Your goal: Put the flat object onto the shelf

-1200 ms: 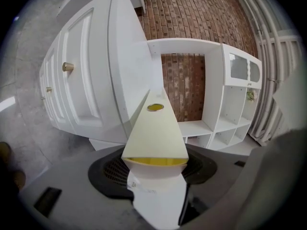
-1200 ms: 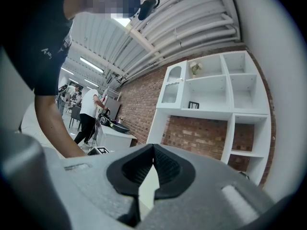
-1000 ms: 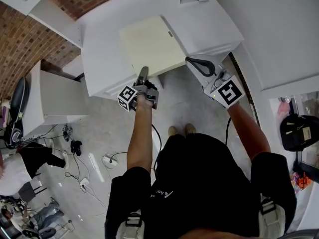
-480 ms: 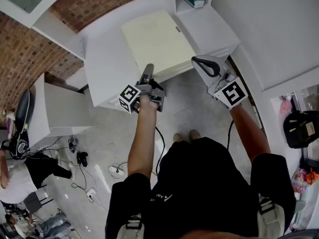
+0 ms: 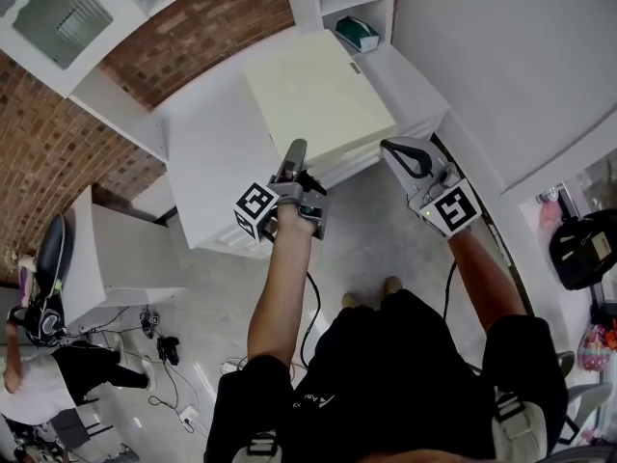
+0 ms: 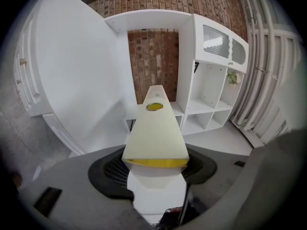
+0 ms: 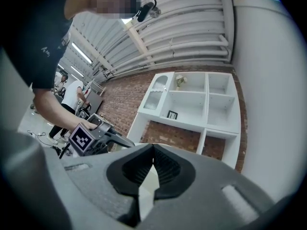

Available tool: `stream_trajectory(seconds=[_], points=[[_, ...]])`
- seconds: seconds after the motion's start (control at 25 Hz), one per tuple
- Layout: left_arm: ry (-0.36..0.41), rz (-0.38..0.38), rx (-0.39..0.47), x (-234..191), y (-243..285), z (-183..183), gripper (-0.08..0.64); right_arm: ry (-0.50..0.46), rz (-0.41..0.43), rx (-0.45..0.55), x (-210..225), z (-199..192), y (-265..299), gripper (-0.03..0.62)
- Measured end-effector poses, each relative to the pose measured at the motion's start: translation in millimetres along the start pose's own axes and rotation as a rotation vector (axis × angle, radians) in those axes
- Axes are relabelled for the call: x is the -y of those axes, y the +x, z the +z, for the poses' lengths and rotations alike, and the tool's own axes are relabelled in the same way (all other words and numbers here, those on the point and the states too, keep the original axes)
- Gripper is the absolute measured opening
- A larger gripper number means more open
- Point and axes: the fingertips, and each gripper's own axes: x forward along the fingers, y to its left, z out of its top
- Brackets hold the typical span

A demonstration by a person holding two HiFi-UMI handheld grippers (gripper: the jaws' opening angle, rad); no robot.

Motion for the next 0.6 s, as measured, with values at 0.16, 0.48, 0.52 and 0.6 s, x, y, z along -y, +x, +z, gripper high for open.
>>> stream_trajectory(seconds=[0.16,0.48,0.52,0.6], points=[[-0.003,-0.024,-0.018,19,15,-19,0.276,-0.007,-0.019,0.031,17,11,-13,0.002],[0.008,-0.039,-0.022,45,62,-62,0.276,-0.092,0.004,0.065,69,13,-42,0.002],[0.007,-0.044,-0.018,49,70,-69,0.276,-0.109,0.014,0.057,77,11,-46,0.002],[0.003,-0.051,-0.012,57,84,-83,0.276,-0.144,0.030,0.050,94,8,-57,0.002]])
